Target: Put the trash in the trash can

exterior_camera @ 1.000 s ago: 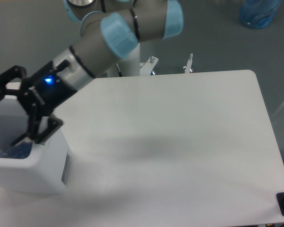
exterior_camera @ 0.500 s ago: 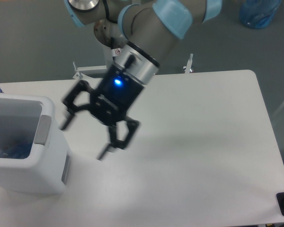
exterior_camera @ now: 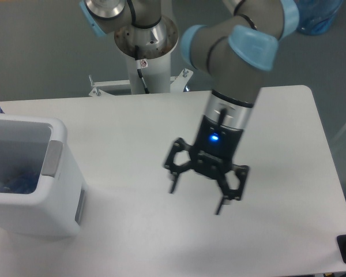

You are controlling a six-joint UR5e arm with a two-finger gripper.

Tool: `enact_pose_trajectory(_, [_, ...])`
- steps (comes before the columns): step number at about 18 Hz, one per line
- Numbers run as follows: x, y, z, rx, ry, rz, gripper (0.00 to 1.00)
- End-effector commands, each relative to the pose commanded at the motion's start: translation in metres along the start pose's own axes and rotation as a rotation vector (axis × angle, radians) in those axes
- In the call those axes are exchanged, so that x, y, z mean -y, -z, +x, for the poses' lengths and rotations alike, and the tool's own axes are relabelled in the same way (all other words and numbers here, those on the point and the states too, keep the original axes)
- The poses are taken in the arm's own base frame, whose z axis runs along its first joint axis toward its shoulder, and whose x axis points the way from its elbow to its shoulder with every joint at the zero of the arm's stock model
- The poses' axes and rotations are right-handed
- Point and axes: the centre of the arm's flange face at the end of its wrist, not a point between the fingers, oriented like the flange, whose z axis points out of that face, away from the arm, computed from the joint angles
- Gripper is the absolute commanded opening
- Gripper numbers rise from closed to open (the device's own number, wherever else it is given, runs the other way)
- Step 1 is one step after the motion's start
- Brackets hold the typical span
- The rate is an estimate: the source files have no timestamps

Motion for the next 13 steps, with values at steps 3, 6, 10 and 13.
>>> enact_pose_trajectory(3, [0.006, 0.004, -0.010, -0.010, 0.005, -0.050, 1.00])
enact_pose_trajectory(6, [0.012, 0.001, -0.009, -0.047, -0.069, -0.180, 1.00])
enact_pose_trajectory(10, [0.028, -0.011, 0.007, -0.038, -0.181, -0.320, 1.00])
enact_pose_trajectory(13, [0.035, -0.012, 0.016, -0.022, -0.207, -0.352, 1.00])
